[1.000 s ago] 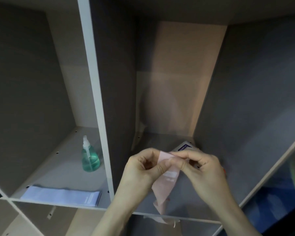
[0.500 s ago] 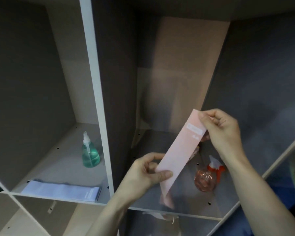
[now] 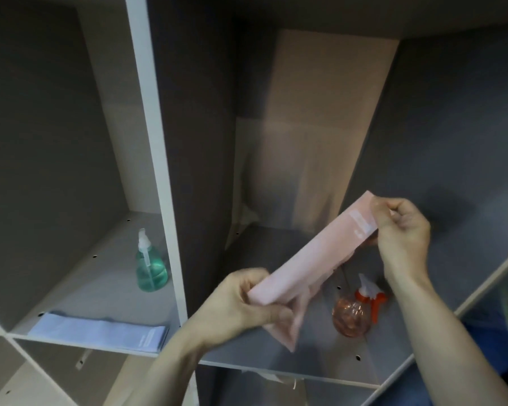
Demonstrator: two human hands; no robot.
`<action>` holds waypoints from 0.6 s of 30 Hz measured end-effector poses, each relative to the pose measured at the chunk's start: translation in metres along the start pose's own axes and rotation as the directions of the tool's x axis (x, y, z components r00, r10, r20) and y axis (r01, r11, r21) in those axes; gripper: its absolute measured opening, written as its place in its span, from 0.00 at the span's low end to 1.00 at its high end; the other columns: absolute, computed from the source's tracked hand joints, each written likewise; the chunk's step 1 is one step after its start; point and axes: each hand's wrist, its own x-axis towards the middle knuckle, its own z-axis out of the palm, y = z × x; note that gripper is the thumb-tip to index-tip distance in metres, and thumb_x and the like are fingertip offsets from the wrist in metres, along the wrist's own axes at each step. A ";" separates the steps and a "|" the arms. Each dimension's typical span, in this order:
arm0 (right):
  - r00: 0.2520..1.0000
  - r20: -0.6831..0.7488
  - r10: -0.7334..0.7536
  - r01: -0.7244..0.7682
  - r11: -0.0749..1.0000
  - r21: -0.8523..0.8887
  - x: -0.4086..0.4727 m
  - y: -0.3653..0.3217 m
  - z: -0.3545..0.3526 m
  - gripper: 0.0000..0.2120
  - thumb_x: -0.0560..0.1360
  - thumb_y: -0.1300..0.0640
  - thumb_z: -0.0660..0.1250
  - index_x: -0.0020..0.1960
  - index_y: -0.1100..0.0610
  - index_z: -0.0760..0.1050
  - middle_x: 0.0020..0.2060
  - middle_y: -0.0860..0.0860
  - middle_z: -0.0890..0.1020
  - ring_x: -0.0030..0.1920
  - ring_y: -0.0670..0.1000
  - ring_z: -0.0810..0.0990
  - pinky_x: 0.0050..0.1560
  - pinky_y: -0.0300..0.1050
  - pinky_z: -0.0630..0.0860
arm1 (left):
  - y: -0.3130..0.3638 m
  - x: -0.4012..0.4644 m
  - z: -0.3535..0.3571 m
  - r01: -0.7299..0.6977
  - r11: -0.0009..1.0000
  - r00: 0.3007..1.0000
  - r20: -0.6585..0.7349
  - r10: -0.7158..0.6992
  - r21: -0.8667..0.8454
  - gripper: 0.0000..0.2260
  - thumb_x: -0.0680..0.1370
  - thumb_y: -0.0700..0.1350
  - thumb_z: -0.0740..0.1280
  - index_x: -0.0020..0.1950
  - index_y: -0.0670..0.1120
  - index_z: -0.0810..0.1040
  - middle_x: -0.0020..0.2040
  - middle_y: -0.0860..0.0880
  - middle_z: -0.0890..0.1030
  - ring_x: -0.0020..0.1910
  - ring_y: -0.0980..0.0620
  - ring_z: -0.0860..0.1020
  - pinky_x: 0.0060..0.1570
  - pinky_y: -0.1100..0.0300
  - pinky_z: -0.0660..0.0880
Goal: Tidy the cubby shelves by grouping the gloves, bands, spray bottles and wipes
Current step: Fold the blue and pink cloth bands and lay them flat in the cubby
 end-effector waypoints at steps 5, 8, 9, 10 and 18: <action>0.998 -0.057 0.032 -0.030 0.999 0.045 0.018 -0.002 -0.013 0.12 0.79 0.62 0.64 0.38 0.53 0.71 0.24 0.43 0.79 0.23 0.39 0.76 0.19 0.33 0.71 | -0.009 -0.004 -0.010 0.032 0.984 0.985 -0.161 -0.060 -0.173 0.08 0.67 0.44 0.78 0.34 0.47 0.80 0.34 0.47 0.83 0.33 0.52 0.80 0.35 0.62 0.76; 0.999 -0.040 0.022 -0.021 0.999 0.026 0.019 0.003 -0.014 0.11 0.79 0.62 0.63 0.38 0.53 0.72 0.24 0.41 0.80 0.23 0.40 0.77 0.19 0.34 0.72 | -0.012 -0.002 -0.010 -0.026 0.999 0.983 -0.184 0.029 0.019 0.11 0.65 0.50 0.78 0.29 0.48 0.79 0.38 0.46 0.80 0.42 0.50 0.79 0.45 0.59 0.74; 0.999 -0.042 0.026 -0.025 0.999 0.022 0.019 0.004 -0.015 0.11 0.79 0.62 0.63 0.38 0.53 0.72 0.23 0.41 0.80 0.23 0.40 0.77 0.19 0.33 0.71 | -0.012 -0.002 -0.009 -0.090 0.996 0.983 -0.164 0.084 -0.029 0.11 0.65 0.50 0.78 0.28 0.49 0.79 0.39 0.46 0.79 0.46 0.49 0.78 0.47 0.59 0.74; 0.998 -0.045 0.035 -0.034 0.999 0.017 0.019 0.006 -0.016 0.11 0.78 0.62 0.64 0.38 0.53 0.73 0.23 0.41 0.79 0.22 0.40 0.76 0.19 0.33 0.71 | -0.011 -0.004 -0.009 -0.156 0.979 0.981 -0.134 0.139 -0.129 0.11 0.66 0.50 0.77 0.28 0.49 0.79 0.38 0.47 0.79 0.46 0.51 0.77 0.48 0.61 0.74; 0.985 -0.051 0.165 -0.165 0.986 0.017 0.014 0.016 -0.025 0.11 0.77 0.61 0.66 0.37 0.55 0.72 0.31 0.54 0.77 0.21 0.41 0.76 0.20 0.37 0.75 | 0.012 -0.009 -0.003 -0.236 0.576 0.971 -0.159 0.181 -0.783 0.11 0.66 0.50 0.78 0.35 0.49 0.77 0.36 0.47 0.80 0.32 0.52 0.78 0.41 0.59 0.75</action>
